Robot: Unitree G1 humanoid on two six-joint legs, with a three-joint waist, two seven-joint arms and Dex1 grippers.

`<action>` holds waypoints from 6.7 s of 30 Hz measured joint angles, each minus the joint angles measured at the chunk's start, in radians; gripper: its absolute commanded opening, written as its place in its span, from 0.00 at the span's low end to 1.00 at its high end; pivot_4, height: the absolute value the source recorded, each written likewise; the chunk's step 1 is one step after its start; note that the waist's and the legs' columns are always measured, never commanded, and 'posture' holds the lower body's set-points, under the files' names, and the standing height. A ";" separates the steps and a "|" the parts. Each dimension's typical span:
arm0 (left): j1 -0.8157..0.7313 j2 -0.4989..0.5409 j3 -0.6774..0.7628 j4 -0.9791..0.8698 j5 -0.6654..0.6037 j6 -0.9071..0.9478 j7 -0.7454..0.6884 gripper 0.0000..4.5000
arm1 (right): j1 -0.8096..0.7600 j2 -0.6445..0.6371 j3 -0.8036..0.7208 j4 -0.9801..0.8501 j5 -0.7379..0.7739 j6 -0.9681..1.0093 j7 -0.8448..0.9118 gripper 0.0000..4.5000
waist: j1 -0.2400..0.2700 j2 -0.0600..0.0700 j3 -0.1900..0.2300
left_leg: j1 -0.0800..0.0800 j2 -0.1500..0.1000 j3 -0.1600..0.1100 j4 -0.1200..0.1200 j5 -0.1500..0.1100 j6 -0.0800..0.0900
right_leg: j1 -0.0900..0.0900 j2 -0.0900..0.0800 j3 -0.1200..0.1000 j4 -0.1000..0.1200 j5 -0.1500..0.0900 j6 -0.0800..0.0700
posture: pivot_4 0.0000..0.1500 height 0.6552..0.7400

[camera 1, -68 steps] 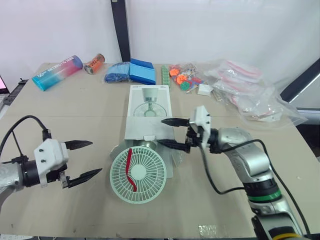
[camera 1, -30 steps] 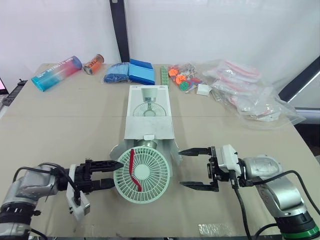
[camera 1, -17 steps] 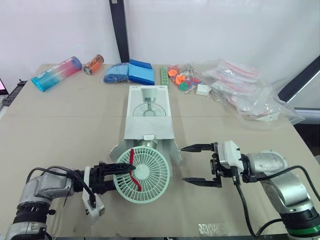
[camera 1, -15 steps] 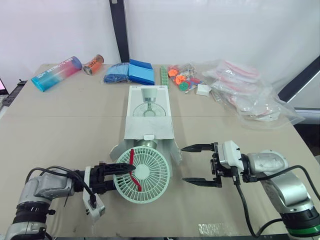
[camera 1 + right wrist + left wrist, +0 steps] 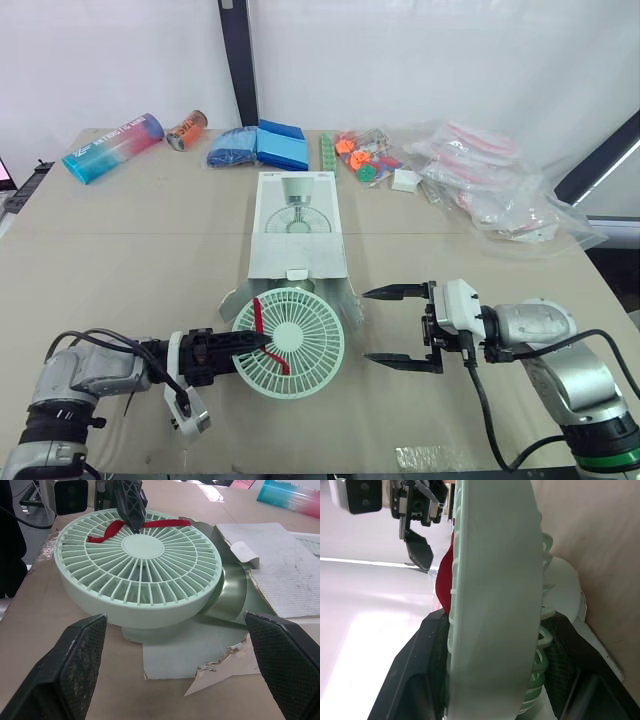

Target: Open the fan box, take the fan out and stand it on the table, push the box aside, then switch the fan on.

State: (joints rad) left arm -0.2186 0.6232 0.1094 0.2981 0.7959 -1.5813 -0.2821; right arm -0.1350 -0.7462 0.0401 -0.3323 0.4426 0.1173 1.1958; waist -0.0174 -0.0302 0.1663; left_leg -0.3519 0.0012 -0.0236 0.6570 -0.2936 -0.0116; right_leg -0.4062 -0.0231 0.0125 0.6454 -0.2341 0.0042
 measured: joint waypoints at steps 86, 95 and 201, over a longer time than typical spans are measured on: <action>0.315 0.254 0.712 -0.617 -1.860 2.340 -0.109 0.43 | -0.233 0.297 0.117 0.278 -0.133 -0.038 -0.157 1.00 | -0.004 -0.002 0.001 | -0.004 -0.002 -0.007 0.008 0.000 -0.001 | -0.002 0.002 0.000 0.004 -0.002 -0.002 | 1.00 1.00; 0.254 0.254 0.658 -0.603 -1.765 2.327 -0.140 0.43 | -0.220 0.307 0.096 0.208 -0.032 0.033 -0.174 1.00 | -0.004 -0.001 0.001 | -0.004 -0.002 -0.007 0.008 0.000 -0.001 | -0.001 0.002 0.000 0.005 -0.002 -0.002 | 1.00 1.00; 0.258 0.081 -0.037 -0.753 -1.347 1.887 -0.649 1.00 | -0.189 0.548 0.202 -0.078 -0.265 0.753 -1.011 0.91 | -0.006 0.001 0.000 | -0.004 -0.003 -0.007 0.007 0.000 -0.001 | -0.002 0.004 0.003 0.005 -0.005 0.001 | 1.00 1.00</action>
State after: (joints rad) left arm 0.0396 0.7046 0.0724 -0.4547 -0.5506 0.3052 -0.9310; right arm -0.3237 -0.1982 0.2426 -0.4098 0.1776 0.8707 0.1853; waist -0.0230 -0.0290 0.1665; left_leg -0.3563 -0.0021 -0.0310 0.6639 -0.2937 -0.0130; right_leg -0.4079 -0.0195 0.0160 0.6505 -0.2395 0.0048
